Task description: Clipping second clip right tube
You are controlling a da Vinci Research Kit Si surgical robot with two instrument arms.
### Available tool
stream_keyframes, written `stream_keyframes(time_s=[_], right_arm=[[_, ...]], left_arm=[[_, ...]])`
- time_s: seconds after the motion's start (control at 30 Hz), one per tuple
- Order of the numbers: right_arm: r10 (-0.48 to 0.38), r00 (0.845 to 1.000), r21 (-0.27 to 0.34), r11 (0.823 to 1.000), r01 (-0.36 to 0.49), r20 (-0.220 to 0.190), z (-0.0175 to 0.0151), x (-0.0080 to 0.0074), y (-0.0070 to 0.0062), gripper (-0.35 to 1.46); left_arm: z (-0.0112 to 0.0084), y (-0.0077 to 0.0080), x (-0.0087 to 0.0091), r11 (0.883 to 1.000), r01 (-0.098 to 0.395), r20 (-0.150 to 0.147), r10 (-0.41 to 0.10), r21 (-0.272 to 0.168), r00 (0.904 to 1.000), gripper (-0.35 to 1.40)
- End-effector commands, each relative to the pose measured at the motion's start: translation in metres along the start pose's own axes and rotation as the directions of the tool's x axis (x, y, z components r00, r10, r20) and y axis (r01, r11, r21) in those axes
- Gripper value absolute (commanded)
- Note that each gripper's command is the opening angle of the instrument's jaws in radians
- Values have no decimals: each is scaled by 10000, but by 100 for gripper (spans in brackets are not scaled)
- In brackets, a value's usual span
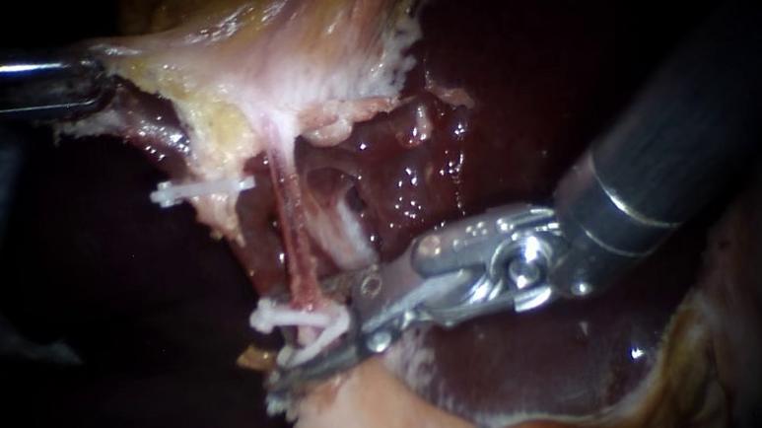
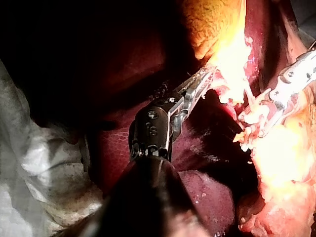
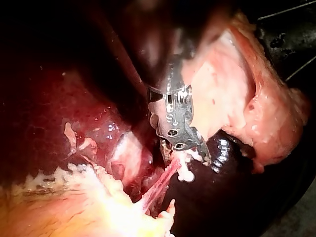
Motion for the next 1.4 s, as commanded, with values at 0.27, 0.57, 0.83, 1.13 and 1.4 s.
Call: stream_keyframes(time_s=[0.27, 0.57, 0.83, 1.13, 1.4], right_arm=[[138, 9969, 261, 9996, -119, -770, -18, 2, 4, 50], [871, 9836, 754, 9943, -759, -1582, -30, 10, 6, 50], [1327, 9756, 1308, 9852, -1106, -1751, -23, 10, 6, 50], [1409, 9671, 1778, 9786, -1037, -2116, -4, 14, 5, 50], [1567, 9559, 1909, 9754, -1103, -2482, 4, 18, 7, 50]], left_arm=[[-1, 0, 0, 10000, -6, 3, 6, -15, 10000, -35], [-2, 0, 0, 10000, -6, 4, 6, -16, 10000, -35], [-2, 0, 0, 10000, -5, 5, 5, -17, 10000, -35], [-2, 0, 0, 10000, -5, 5, 5, -18, 10000, -35], [-1, 0, 0, 10000, -4, 3, 4, -15, 10000, -35]])
